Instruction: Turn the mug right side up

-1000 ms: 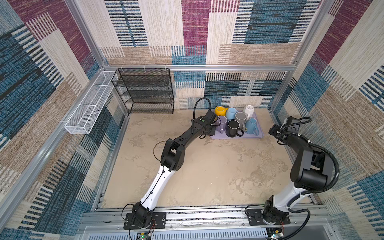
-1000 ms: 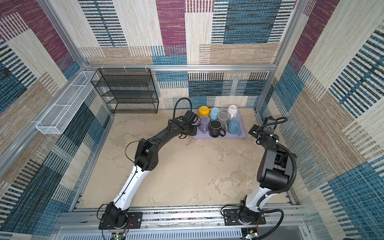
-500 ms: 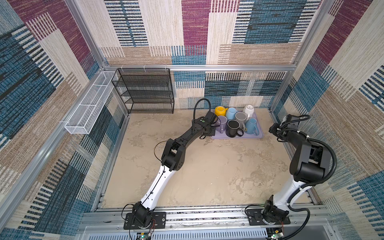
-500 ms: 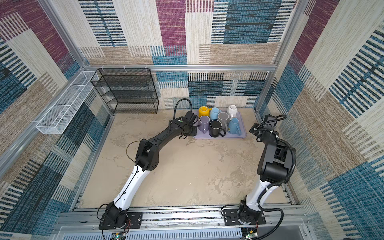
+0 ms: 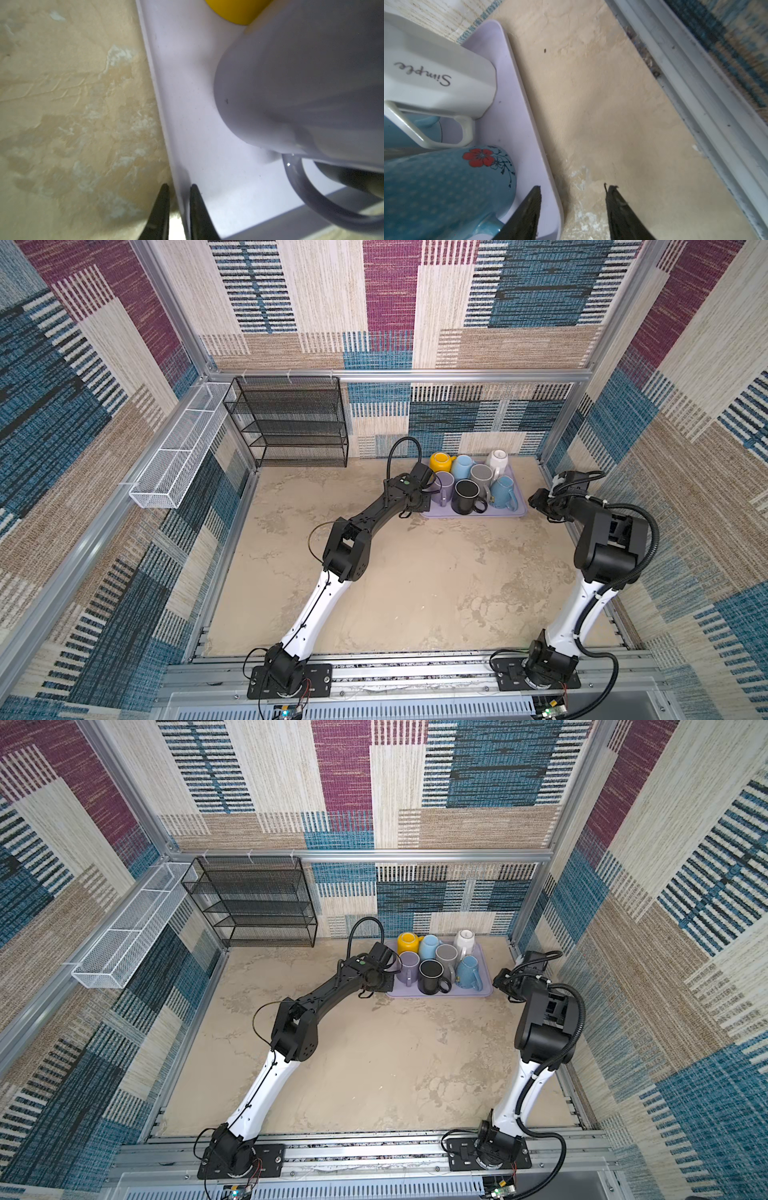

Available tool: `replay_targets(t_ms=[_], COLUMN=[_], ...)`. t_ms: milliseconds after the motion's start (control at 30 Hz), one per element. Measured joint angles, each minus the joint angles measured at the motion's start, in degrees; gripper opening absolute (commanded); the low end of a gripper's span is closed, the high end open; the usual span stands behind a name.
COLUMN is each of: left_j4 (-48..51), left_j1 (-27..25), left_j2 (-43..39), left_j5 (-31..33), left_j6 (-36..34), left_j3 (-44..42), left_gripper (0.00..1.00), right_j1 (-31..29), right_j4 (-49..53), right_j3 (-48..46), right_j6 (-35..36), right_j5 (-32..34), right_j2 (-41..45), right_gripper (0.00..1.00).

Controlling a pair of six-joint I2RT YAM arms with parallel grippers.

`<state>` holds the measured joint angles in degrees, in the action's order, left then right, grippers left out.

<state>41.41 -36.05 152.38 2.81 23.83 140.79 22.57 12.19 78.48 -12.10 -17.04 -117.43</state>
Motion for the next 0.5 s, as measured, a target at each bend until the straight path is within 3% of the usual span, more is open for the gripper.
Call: replay_targets(t_ms=[300, 500], left_j4=[0.0, 0.0], left_j1=[-0.02, 0.0], left_j2=[0.0, 0.02], left_j5=[0.0, 0.04], left_j6=[0.0, 0.02], left_j3=[0.0, 0.0], left_gripper=[0.12, 0.08], right_j1=[-0.44, -1.29], right_j4=[0.17, 0.37], right_j3=[-0.04, 0.94], right_j6=[0.9, 1.86], right_j5=[-3.5, -3.96], right_j2=[-1.97, -2.93], right_gripper=[0.48, 0.39])
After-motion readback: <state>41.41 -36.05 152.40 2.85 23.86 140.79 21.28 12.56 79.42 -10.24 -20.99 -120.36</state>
